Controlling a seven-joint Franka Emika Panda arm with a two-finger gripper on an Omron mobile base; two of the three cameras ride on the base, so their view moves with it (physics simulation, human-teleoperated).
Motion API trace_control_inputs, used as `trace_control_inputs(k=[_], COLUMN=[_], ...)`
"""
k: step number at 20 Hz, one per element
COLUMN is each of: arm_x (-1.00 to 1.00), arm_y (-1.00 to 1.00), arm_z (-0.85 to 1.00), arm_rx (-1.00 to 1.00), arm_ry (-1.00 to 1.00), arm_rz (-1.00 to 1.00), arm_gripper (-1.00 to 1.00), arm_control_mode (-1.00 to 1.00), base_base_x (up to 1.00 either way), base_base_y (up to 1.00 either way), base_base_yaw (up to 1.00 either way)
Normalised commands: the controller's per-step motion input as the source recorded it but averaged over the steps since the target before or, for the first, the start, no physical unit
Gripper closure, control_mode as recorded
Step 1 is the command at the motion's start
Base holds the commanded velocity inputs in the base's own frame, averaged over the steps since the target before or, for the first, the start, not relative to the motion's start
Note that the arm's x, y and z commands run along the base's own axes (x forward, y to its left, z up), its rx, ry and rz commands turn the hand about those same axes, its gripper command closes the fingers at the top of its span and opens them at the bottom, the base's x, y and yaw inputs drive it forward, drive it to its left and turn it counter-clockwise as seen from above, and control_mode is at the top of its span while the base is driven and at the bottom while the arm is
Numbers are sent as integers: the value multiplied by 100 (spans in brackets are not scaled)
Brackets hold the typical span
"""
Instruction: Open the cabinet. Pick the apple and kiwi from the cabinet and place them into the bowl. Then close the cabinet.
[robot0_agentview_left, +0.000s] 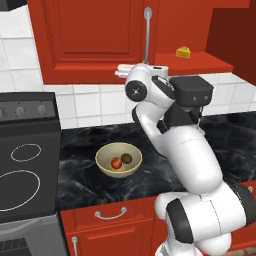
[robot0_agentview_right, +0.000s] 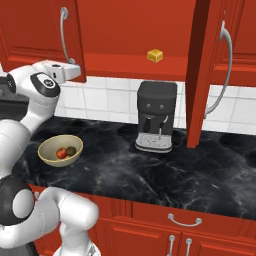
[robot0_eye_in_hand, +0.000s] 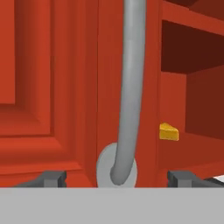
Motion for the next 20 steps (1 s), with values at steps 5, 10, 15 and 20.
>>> trace_control_inputs(k=[5, 10, 15, 20], arm_x=[84, 66, -3, -89], arm_y=[0, 0, -26, -84], arm_z=[-1, 0, 2, 29], arm_rx=[0, 0, 6, 16], arm_ry=[7, 1, 3, 37], arm_rz=[0, 0, 0, 0], arm_gripper=[-100, -100, -100, -100], arm_control_mode=[-100, -100, -100, -100], base_base_x=[0, 0, 0, 0], base_base_y=[0, 0, 0, 0], base_base_yaw=[0, 0, 0, 0])
